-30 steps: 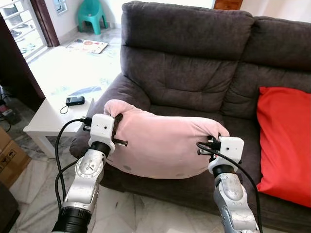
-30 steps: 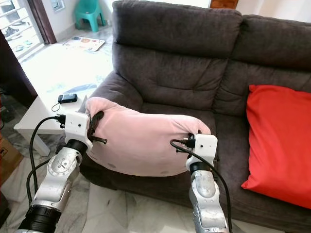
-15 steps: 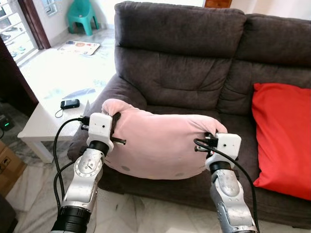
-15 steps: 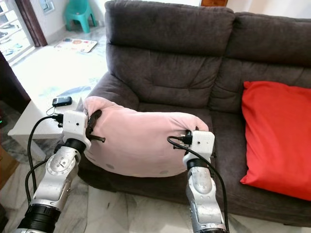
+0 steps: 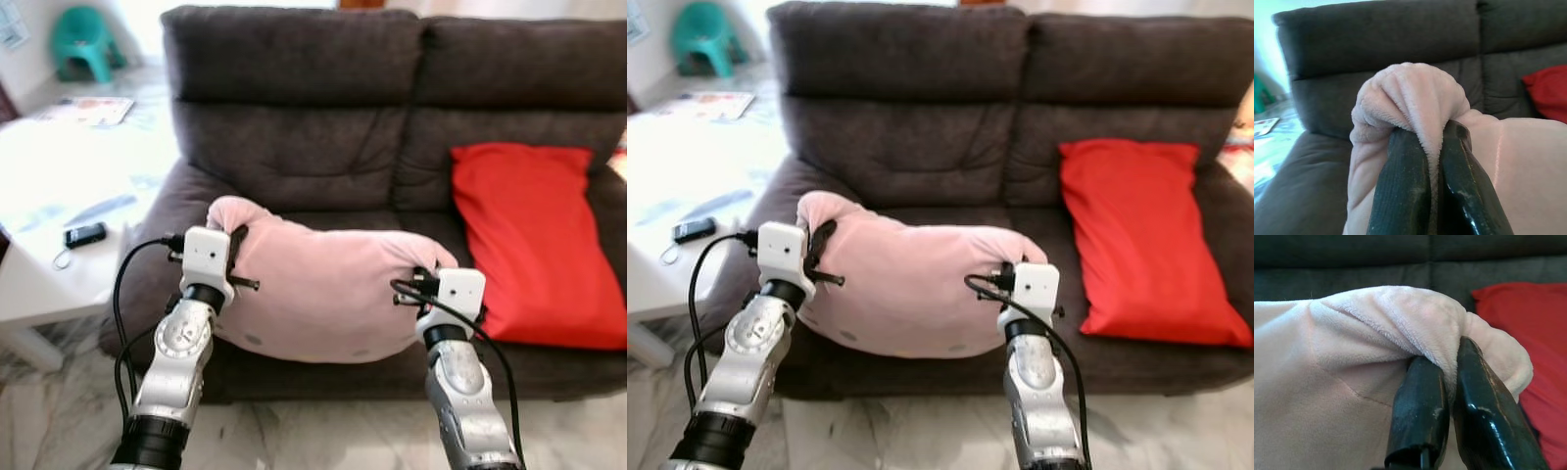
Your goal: Move the pillow to the sofa from floor
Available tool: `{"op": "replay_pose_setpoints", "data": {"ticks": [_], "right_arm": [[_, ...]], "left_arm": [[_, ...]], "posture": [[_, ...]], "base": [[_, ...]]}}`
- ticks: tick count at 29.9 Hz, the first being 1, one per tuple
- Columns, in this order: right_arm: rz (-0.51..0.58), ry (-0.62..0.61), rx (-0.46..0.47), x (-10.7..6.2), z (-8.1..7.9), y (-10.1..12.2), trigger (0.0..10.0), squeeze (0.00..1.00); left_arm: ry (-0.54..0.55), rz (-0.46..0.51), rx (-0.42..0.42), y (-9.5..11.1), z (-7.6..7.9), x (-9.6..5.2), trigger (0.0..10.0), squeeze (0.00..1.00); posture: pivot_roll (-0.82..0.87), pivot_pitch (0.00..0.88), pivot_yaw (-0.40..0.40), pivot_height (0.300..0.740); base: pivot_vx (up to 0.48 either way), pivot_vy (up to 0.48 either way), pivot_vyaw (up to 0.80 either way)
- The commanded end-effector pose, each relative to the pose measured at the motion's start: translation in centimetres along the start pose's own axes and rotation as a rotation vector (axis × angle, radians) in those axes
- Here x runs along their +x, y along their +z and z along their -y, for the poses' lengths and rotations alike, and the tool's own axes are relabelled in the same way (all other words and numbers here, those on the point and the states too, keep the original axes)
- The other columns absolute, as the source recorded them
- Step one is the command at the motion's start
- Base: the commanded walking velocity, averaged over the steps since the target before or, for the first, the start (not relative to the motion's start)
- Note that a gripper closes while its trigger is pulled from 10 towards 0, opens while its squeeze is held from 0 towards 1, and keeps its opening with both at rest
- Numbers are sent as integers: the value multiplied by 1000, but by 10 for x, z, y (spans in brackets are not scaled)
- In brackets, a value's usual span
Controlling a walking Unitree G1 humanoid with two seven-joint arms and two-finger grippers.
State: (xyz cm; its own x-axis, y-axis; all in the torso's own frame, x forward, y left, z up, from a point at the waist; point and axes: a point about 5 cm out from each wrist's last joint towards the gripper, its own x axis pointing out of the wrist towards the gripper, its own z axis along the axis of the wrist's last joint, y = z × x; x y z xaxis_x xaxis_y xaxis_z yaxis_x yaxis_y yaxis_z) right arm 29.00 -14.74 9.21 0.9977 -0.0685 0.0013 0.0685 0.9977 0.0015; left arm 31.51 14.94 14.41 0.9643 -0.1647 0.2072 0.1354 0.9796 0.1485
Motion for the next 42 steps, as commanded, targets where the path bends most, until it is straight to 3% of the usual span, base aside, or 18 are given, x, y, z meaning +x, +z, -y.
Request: {"op": "replay_pose_setpoints", "data": {"ticks": [1,27,35,42], "right_arm": [[74,5,12,5,-2,16,10000,0],[140,129,-1,9,-18,31,10000,0],[162,197,12,7,-25,36,10000,0],[153,224,36,7,-29,35,10000,0]], "left_arm": [[3,58,2,11,-4,4,10000,0],[18,92,-8,17,-1,3,10000,0],[30,104,-13,18,-2,3,10000,0],[24,113,-17,19,-2,4,10000,0]], "posture": [[100,0,-15,740],[110,0,-32,740],[110,0,-31,740],[109,0,-29,740]], "base": [[0,409,-688],[0,0,-53],[330,0,748],[380,0,0]]}}
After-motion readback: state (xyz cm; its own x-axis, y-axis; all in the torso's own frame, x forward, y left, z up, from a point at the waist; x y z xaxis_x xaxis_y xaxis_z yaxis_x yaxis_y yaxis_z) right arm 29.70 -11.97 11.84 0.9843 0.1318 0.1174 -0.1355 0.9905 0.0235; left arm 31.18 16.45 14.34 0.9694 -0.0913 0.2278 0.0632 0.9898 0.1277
